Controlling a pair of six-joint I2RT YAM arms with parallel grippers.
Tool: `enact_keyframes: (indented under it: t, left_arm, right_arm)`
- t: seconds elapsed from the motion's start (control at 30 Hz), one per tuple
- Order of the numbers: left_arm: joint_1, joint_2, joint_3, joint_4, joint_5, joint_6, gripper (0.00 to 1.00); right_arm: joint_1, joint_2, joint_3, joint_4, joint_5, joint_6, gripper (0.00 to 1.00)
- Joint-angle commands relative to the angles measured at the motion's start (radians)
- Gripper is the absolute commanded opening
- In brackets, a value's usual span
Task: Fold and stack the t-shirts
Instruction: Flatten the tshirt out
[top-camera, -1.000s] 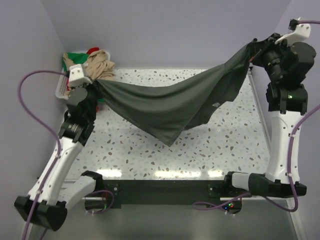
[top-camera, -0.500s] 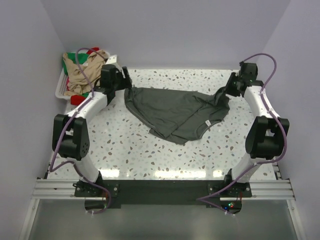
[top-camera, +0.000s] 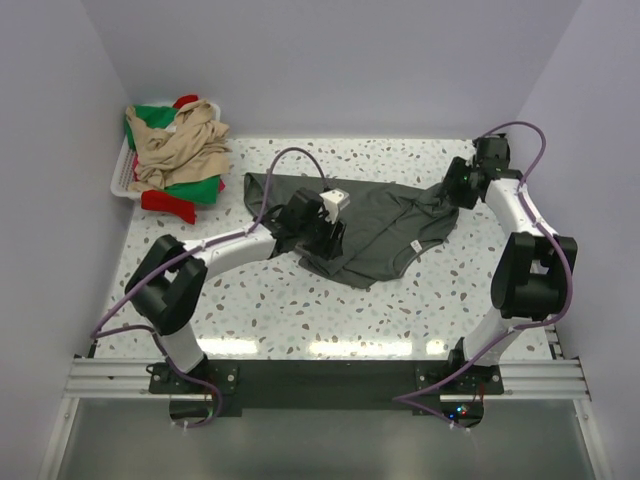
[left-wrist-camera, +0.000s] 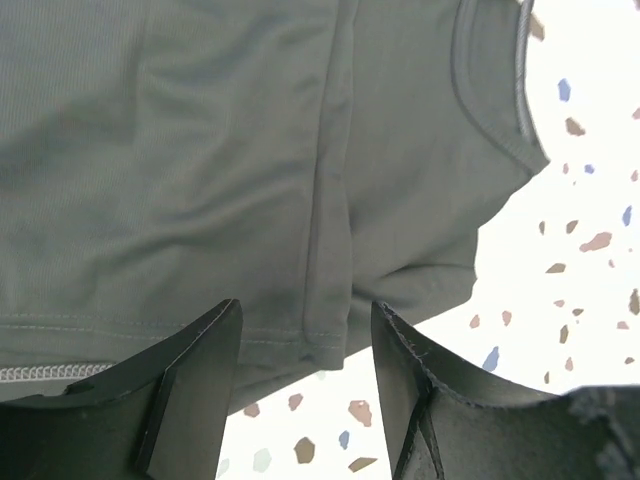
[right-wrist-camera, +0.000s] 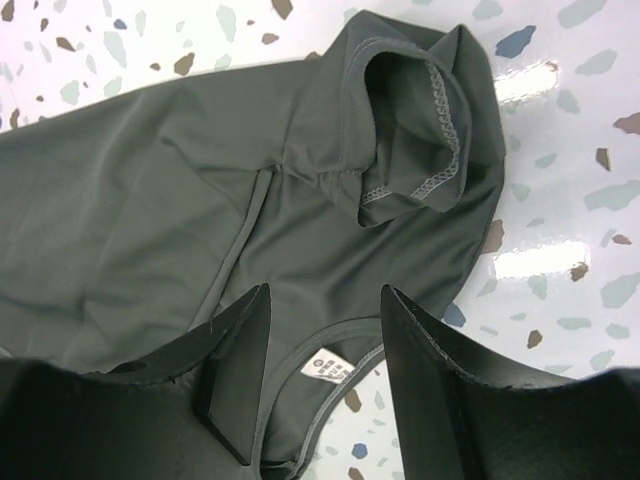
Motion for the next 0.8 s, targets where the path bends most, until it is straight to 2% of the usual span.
enact_keyframes:
  t: [0.0, 0.23, 0.47, 0.77]
  left_arm:
    - [-0.009, 0.020, 0.029, -0.052, -0.003, 0.060, 0.59]
    - [-0.045, 0.089, 0.072, -0.113, -0.031, 0.061, 0.57]
    - [-0.057, 0.100, 0.052, -0.123, -0.060, 0.044, 0.56]
    - [-0.055, 0.139, 0.063, -0.121, -0.103, 0.049, 0.45]
  right_arm:
    - [-0.003, -0.022, -0.009, 0.038, -0.059, 0.031, 0.52]
    - [-0.004, -0.021, -0.017, 0.050, -0.080, 0.050, 0.54]
    - [-0.004, -0.025, -0.022, 0.049, -0.077, 0.042, 0.55]
    - [-0.006, -0.031, -0.032, 0.060, -0.082, 0.045, 0.55]
